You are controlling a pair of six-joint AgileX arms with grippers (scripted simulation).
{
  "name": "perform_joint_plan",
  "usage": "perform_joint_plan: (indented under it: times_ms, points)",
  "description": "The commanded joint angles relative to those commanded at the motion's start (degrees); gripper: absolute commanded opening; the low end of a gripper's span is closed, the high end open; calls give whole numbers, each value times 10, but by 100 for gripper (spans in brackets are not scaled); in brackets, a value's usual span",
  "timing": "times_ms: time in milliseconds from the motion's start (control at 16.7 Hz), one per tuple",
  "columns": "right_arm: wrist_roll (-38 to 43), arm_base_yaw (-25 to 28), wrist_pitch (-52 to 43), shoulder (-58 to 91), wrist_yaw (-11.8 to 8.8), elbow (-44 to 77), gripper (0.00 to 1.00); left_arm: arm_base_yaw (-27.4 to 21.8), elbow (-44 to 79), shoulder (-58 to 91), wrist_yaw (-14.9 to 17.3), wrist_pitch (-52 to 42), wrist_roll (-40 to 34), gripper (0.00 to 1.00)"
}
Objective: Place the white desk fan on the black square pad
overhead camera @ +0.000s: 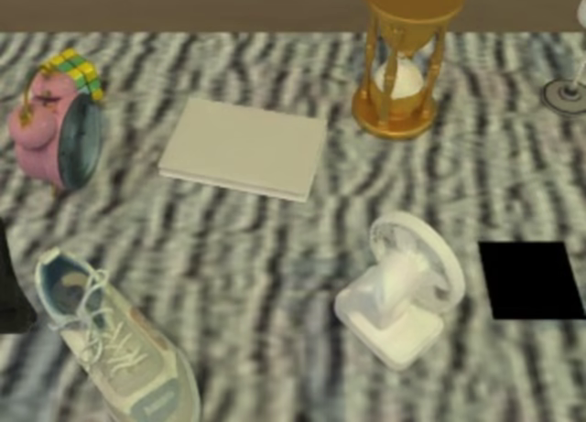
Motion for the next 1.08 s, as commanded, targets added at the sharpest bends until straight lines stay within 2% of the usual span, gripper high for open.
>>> perform_joint_plan:
  times_ms: [240,480,720,1080]
  points:
    - [-2,7,-17,17,0,17,100,0,0,0,0,0,0,100]
    - [-11,46,-112,124,0,114,100,0,0,0,0,0,0,100]
    - [-20,106,-247,313,2,281,100,0,0,0,0,0,0,100]
    - [-32,210,-457,658,0,596,100,0,0,0,0,0,0,100]
